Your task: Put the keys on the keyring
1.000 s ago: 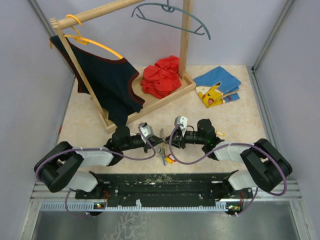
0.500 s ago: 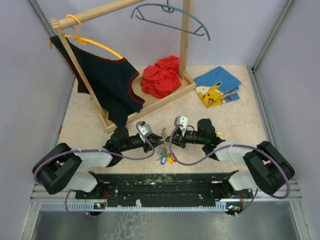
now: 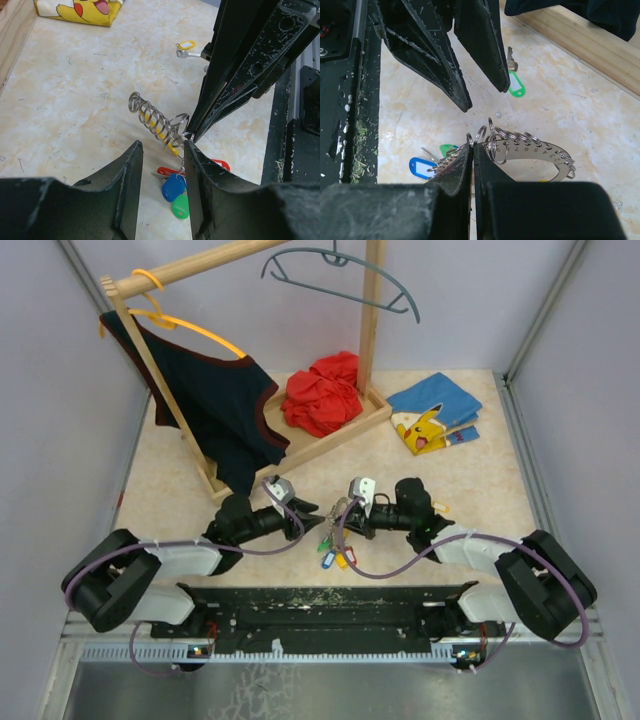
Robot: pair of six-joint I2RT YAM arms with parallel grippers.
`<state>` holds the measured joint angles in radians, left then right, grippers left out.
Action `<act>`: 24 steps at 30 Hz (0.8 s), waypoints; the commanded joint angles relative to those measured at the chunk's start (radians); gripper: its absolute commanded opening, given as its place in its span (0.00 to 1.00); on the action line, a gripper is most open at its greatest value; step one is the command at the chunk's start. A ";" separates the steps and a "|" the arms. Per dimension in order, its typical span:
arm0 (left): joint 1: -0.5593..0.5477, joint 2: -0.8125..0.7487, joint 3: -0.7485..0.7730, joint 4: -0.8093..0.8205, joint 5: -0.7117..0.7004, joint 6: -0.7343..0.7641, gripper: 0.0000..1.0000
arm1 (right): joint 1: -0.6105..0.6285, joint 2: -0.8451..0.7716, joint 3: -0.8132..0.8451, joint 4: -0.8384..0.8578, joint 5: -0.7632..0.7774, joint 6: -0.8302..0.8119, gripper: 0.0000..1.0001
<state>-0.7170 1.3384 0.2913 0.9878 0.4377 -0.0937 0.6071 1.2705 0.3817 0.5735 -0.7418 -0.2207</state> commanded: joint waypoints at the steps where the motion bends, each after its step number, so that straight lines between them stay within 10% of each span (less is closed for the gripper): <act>1: 0.004 0.022 0.022 0.014 0.008 -0.021 0.44 | 0.010 -0.030 0.053 0.038 -0.041 -0.031 0.00; 24: 0.006 0.071 0.095 -0.145 -0.211 -0.103 0.46 | 0.011 -0.044 0.156 -0.164 -0.136 -0.188 0.00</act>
<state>-0.7170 1.4193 0.3500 0.9100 0.3569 -0.1562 0.6086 1.2705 0.4702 0.4175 -0.8188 -0.3542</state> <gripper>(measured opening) 0.462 0.007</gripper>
